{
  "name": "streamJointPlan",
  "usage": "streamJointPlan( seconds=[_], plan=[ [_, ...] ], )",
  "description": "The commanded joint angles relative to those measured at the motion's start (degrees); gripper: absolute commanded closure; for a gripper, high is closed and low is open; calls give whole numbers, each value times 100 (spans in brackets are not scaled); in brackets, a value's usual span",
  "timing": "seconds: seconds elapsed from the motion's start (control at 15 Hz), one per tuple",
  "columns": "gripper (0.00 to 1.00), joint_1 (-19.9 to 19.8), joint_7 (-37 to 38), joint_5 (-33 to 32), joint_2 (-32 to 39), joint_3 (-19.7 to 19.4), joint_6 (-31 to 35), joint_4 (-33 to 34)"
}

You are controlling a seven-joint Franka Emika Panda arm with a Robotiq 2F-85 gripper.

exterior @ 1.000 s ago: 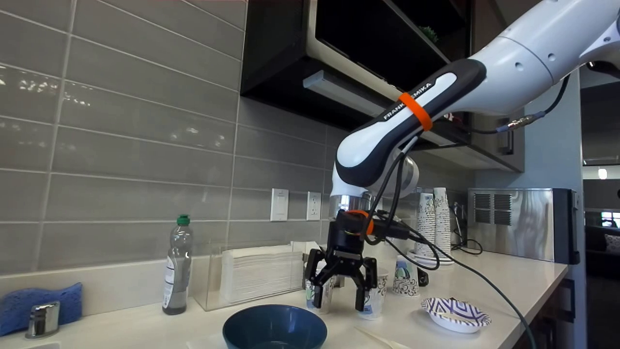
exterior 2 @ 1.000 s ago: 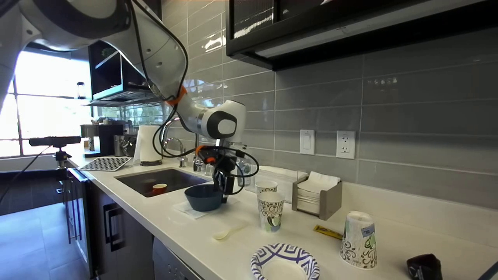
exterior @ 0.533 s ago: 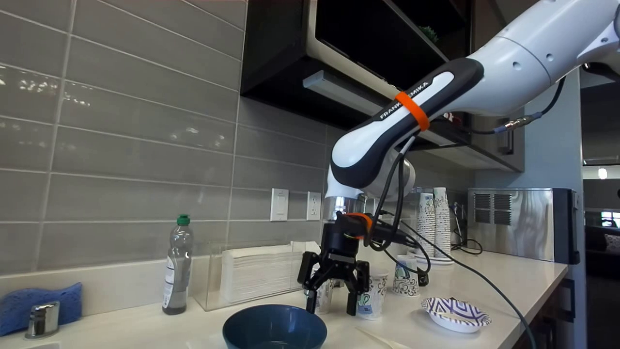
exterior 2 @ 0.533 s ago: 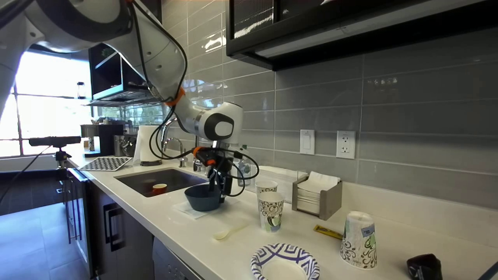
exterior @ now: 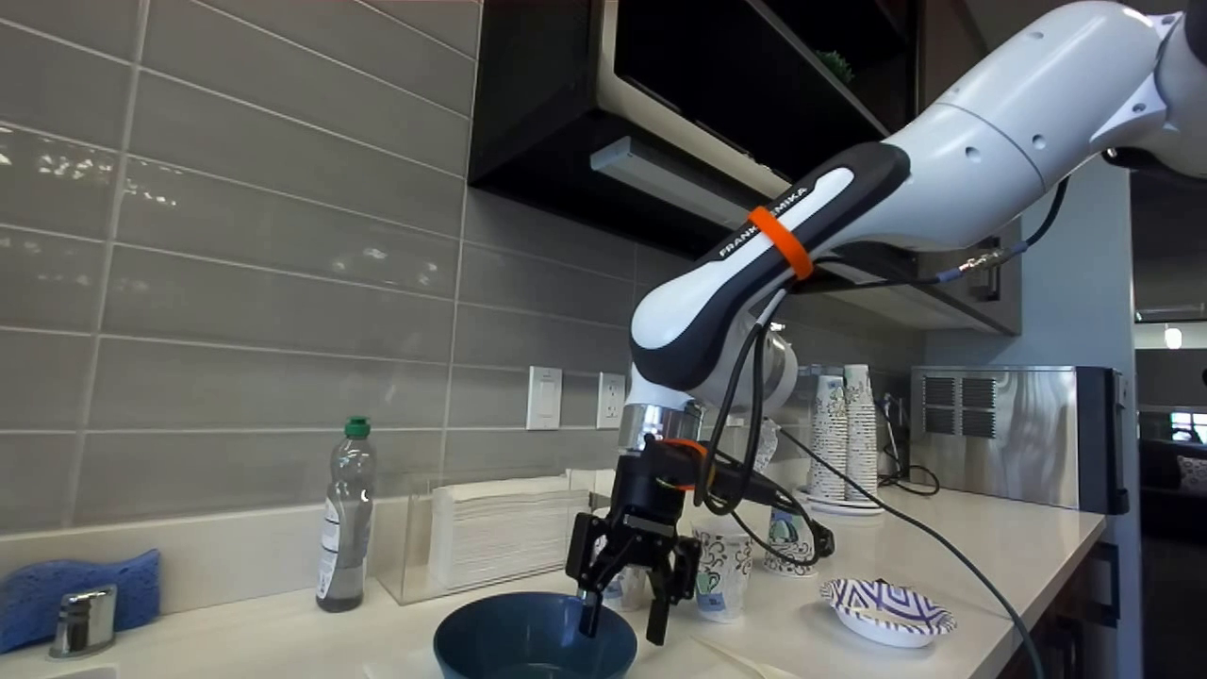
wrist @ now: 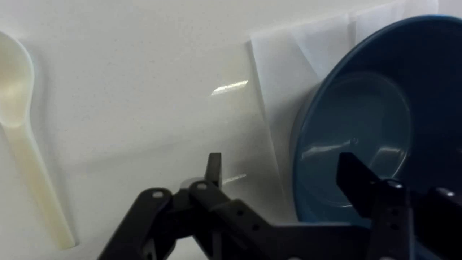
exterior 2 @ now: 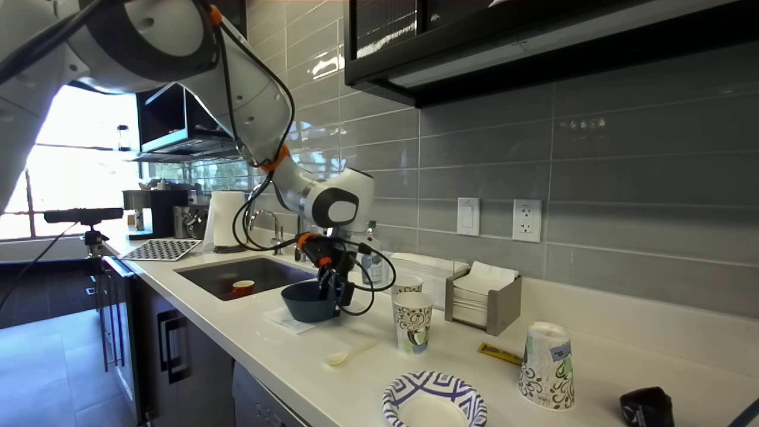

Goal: Remove the paper cups from the blue bowl, put them on the counter, unstack the paper cups and then move the blue bowl to the right

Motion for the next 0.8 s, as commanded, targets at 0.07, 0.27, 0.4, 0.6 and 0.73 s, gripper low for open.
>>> streamJointPlan(
  seconds=[0.07, 0.27, 0.4, 0.6, 0.73],
  plan=[
    [56, -61, -241, 302, 243, 80, 116, 235],
    [77, -78, -288, 401, 283, 104, 113, 299],
    [91, -89, -315, 480, 304, 113, 94, 344],
    [100, -111, -334, 609, 343, 118, 78, 404],
    [99, -123, -375, 735, 345, 131, 76, 454]
  ],
)
